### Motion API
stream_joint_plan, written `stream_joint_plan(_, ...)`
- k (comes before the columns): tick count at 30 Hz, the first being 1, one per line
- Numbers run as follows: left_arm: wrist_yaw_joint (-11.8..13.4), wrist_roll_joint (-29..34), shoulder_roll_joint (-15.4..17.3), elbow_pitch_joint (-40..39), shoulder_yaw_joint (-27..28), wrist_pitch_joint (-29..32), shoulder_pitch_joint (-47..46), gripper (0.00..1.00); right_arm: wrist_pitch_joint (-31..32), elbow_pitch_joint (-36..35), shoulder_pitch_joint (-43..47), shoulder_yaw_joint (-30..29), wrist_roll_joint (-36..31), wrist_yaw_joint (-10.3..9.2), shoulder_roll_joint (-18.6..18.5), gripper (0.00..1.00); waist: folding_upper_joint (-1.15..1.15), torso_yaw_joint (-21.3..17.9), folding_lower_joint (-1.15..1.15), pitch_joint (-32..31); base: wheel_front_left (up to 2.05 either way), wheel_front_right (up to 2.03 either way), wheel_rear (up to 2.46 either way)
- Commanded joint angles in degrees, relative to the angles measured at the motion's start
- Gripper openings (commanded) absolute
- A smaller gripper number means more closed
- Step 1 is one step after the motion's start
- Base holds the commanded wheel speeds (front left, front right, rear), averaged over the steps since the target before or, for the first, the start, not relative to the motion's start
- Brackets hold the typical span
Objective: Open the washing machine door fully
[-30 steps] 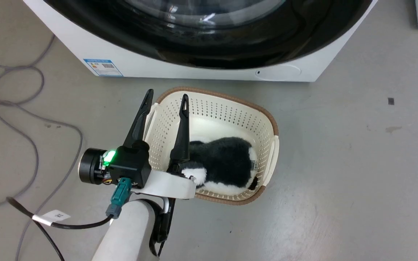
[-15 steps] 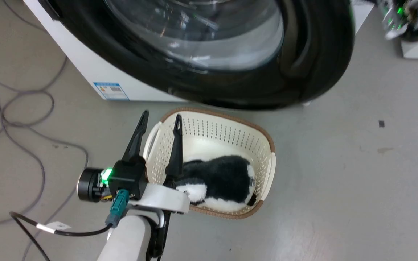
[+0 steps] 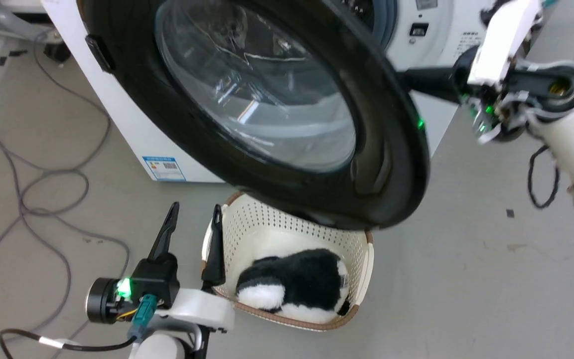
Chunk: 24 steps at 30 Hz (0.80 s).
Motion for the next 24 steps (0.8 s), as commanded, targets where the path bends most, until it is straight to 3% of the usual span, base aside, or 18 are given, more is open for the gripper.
stream_joint_plan(1, -0.04, 0.10, 0.52, 0.05, 0.25, -0.32, 0.98, 1.00, 0.28, -1.77, 2.20, 0.27, 0.73, 0.37, 0.03, 0.00, 0.00, 0.02, 0.00, -0.70, 0.00, 0.00, 0.00)
stream_joint_plan(17, -0.54, -0.07, 0.45, 0.62, 0.58, -0.32, 2.93, 1.00, 0.13, -20.77, 11.36, 7.85, 5.68, 0.37, -2.26, 0.00, 0.00, -0.19, 0.00, -2.69, 0.00, 0.00, 0.00)
stream_joint_plan(24, -0.60, -0.11, 0.26, 0.89, 0.47, -0.32, 3.24, 1.00, -2.66, -25.70, 12.44, 11.56, 9.21, 0.37, -4.11, 0.00, 0.00, -0.09, 0.00, -2.96, 0.00, 0.00, 0.00)
